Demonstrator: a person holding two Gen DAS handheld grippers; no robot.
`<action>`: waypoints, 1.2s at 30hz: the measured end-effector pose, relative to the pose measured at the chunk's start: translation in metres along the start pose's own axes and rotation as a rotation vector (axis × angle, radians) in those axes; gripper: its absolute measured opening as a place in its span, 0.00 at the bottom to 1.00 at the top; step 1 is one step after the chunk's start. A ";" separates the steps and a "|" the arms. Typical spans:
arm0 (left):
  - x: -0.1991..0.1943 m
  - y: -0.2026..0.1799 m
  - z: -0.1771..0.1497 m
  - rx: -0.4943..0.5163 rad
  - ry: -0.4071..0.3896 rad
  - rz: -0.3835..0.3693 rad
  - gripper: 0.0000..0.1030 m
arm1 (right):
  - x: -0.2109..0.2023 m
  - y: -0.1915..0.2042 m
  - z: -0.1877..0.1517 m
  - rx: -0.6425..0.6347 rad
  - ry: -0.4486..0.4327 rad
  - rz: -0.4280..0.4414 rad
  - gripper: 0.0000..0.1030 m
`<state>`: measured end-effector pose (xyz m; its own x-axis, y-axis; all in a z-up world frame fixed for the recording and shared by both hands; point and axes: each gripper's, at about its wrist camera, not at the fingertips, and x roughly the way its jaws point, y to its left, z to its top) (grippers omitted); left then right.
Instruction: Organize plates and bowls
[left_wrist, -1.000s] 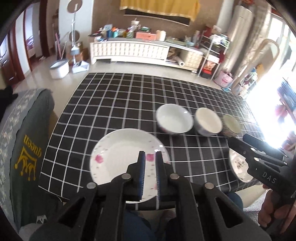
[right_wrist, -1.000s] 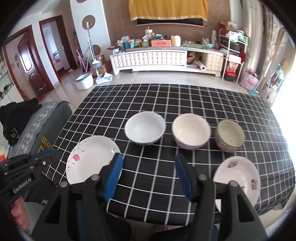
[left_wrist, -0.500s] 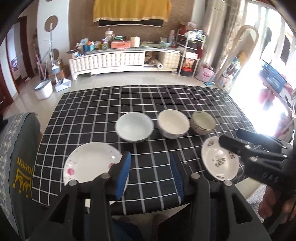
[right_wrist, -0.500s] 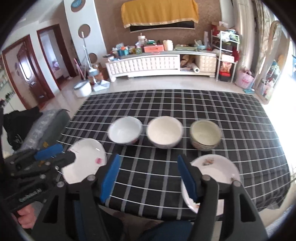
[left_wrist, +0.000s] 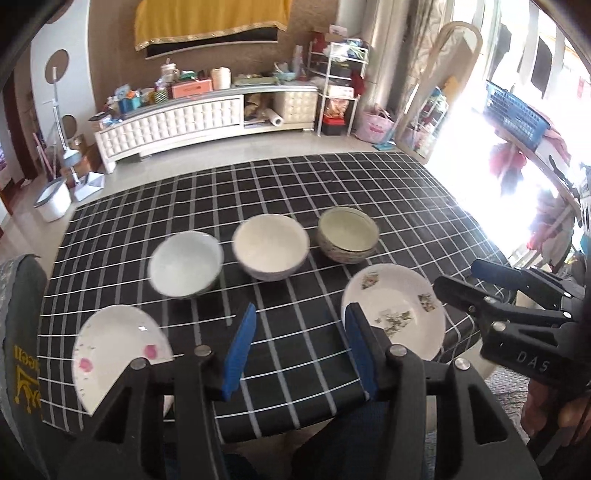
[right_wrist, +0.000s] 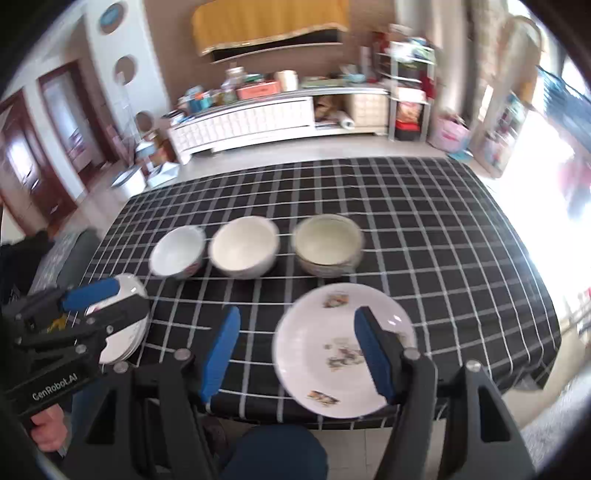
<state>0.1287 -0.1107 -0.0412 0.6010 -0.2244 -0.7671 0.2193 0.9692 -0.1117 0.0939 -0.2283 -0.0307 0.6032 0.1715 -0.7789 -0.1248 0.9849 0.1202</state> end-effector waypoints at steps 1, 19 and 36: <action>0.007 -0.006 0.002 0.001 0.009 -0.012 0.46 | 0.000 -0.006 -0.001 0.009 0.001 -0.014 0.67; 0.108 -0.035 -0.004 0.002 0.191 -0.046 0.46 | 0.050 -0.083 -0.019 0.076 0.112 -0.093 0.69; 0.179 -0.044 -0.026 0.001 0.343 -0.103 0.20 | 0.103 -0.110 -0.046 0.052 0.240 -0.091 0.41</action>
<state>0.2065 -0.1910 -0.1906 0.2830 -0.2737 -0.9192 0.2666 0.9431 -0.1987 0.1337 -0.3205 -0.1519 0.4053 0.0772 -0.9109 -0.0338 0.9970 0.0695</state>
